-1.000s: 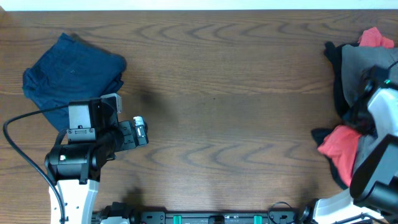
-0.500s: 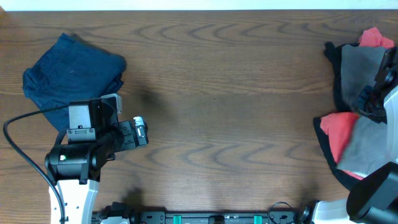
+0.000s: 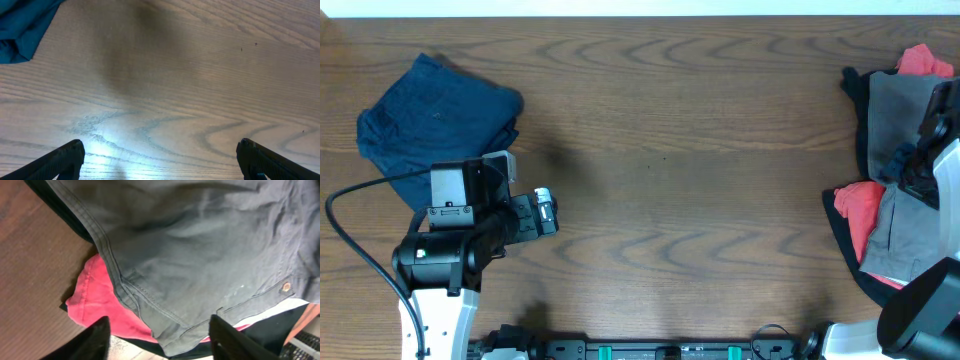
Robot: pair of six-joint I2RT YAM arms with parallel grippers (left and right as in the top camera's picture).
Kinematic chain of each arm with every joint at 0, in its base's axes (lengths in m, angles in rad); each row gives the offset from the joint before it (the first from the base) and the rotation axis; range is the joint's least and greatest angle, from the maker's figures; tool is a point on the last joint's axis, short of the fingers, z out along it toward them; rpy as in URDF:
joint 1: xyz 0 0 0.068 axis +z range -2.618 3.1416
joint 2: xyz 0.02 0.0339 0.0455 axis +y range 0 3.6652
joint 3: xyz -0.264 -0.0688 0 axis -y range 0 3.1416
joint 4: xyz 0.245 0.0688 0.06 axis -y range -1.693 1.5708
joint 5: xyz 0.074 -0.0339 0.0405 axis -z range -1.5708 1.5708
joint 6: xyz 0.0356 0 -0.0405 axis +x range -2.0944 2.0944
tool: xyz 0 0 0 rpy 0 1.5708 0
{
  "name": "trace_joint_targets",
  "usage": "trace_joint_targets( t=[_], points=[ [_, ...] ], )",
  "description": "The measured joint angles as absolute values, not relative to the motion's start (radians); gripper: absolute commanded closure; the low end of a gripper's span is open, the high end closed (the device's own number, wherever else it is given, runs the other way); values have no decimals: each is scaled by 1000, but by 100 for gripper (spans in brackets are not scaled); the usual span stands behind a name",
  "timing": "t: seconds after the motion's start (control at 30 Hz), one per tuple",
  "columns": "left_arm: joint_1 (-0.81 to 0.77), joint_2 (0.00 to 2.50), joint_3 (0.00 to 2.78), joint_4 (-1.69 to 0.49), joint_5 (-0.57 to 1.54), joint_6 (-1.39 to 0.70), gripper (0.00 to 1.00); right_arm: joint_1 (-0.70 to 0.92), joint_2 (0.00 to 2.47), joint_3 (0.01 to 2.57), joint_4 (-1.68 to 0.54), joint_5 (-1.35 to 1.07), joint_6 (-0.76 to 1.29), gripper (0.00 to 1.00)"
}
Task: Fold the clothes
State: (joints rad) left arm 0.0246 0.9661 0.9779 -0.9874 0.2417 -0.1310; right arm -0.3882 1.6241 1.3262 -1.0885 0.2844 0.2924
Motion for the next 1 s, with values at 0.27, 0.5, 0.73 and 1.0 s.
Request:
trace_joint_targets(
  t=[0.27,0.5,0.73,1.0],
  points=[
    [25,966,978,-987,242,-131,2,-388,1628,1168,-918,283,292,33],
    [25,966,978,-987,242,-131,2,-388,1629,1017,-775,283,287,99],
    [25,966,978,-989,242,-131,2,-388,1629,1076,-900,283,292,99],
    [25,966,979,-985,242,-131,2,-387,1616,1480,-1168,173,225,99]
  ],
)
